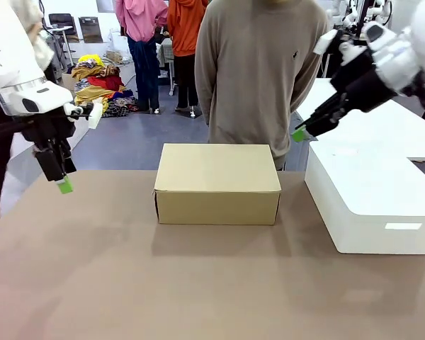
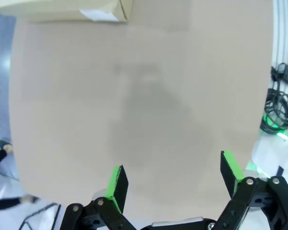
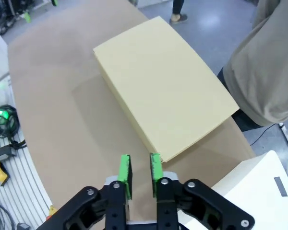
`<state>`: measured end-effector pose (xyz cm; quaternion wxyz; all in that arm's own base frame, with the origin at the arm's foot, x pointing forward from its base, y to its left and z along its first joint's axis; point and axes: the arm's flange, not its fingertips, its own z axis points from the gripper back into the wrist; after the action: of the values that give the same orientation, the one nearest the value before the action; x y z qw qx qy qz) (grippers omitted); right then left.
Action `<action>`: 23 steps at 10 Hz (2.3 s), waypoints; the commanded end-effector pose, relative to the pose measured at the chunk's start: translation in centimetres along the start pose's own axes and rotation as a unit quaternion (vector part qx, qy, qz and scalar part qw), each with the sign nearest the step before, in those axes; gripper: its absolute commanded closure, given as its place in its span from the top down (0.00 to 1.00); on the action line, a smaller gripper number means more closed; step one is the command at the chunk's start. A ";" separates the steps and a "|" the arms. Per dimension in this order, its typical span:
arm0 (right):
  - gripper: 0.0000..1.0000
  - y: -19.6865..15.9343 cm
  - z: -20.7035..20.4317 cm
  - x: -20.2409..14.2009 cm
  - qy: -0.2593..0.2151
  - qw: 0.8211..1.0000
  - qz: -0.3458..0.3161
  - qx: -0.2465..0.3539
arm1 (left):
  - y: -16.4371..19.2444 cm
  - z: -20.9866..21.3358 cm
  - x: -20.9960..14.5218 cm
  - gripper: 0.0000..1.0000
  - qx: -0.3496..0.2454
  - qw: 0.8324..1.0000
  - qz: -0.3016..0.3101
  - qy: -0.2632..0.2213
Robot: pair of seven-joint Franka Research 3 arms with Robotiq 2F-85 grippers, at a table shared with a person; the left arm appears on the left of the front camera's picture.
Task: Pack the shoes into the box.
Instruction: Press down on the lid of the Shoes Box.
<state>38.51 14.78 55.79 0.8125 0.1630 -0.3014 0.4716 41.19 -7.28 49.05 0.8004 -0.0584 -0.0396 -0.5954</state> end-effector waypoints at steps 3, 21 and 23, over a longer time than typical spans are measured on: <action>0.00 -1.4 -4.2 5.2 0.085 0.996 0.000 -0.020 | -1.5 -2.0 0.4 1.00 0.011 0.999 0.017 0.032; 0.00 -6.0 -17.7 13.3 0.162 0.976 -0.120 -0.085 | -1.7 -2.7 1.1 1.00 -0.011 1.000 0.003 0.026; 0.00 -7.4 -20.7 13.7 0.174 0.972 -0.134 -0.082 | -1.7 -2.7 1.1 1.00 -0.011 1.000 0.003 0.026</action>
<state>55.70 30.51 48.77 0.9116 0.0580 -0.1805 0.3648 39.98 -9.37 46.59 0.8016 -0.0594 -0.0135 -0.5948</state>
